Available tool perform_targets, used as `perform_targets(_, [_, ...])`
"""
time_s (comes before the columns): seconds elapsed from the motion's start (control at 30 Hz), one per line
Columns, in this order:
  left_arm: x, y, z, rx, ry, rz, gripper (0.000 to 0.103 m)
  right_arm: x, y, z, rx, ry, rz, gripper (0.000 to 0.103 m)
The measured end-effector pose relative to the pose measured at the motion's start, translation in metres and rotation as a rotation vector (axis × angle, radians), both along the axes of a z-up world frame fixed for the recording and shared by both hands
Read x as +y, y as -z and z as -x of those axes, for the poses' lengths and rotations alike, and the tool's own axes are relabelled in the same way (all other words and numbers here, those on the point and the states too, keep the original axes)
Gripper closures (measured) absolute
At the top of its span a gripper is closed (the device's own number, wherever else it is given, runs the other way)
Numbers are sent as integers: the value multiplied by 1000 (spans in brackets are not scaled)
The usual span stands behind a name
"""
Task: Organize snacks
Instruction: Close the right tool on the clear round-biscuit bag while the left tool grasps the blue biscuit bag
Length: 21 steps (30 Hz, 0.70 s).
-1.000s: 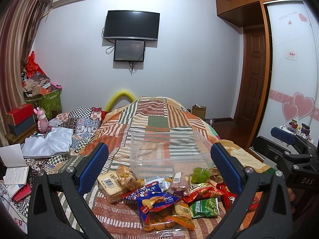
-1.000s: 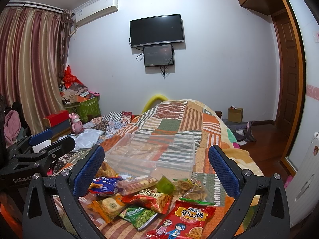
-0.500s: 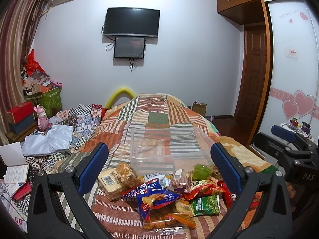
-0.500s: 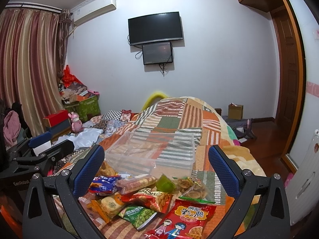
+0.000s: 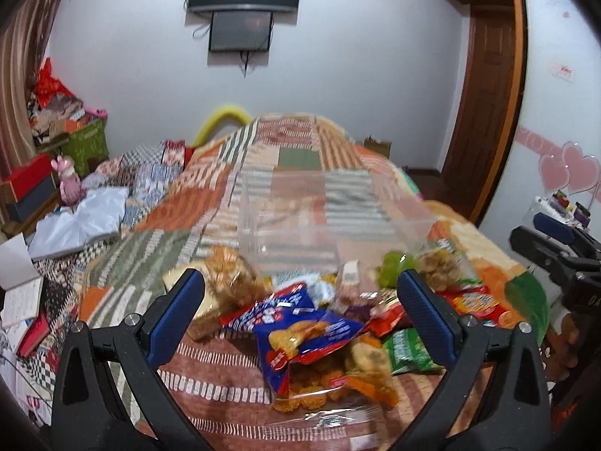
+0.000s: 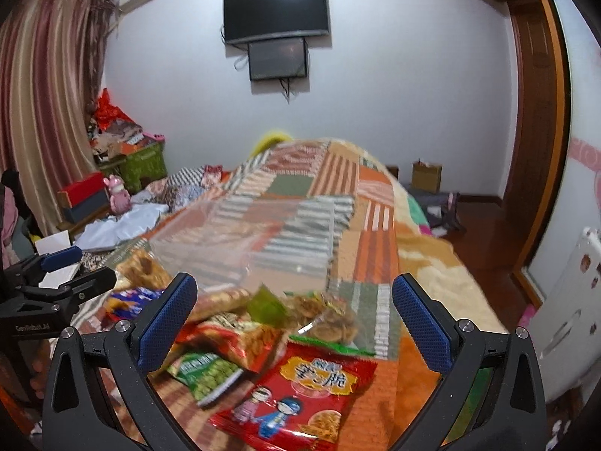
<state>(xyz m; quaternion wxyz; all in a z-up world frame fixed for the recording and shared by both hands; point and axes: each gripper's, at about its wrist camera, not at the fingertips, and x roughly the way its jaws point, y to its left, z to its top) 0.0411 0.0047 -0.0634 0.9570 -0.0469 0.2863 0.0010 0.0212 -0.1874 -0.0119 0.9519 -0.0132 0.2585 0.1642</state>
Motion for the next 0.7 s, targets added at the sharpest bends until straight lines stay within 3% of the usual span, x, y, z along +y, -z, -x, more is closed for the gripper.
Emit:
perform_targets(0.13, [7, 18, -12, 54, -27, -5, 0, -10, 12, -12, 63, 12, -17, 0])
perform_targets(0.27, [14, 30, -22, 109, -29, 12, 8, -17, 24, -26, 120, 24, -17, 0])
perform_targets(0.53, [10, 47, -41, 176, 3, 36, 9, -24, 47, -56, 230, 4, 31, 22])
perform_targets(0.7, [10, 50, -47, 187, 17, 50, 9, -25, 61, -69, 305, -26, 29, 23])
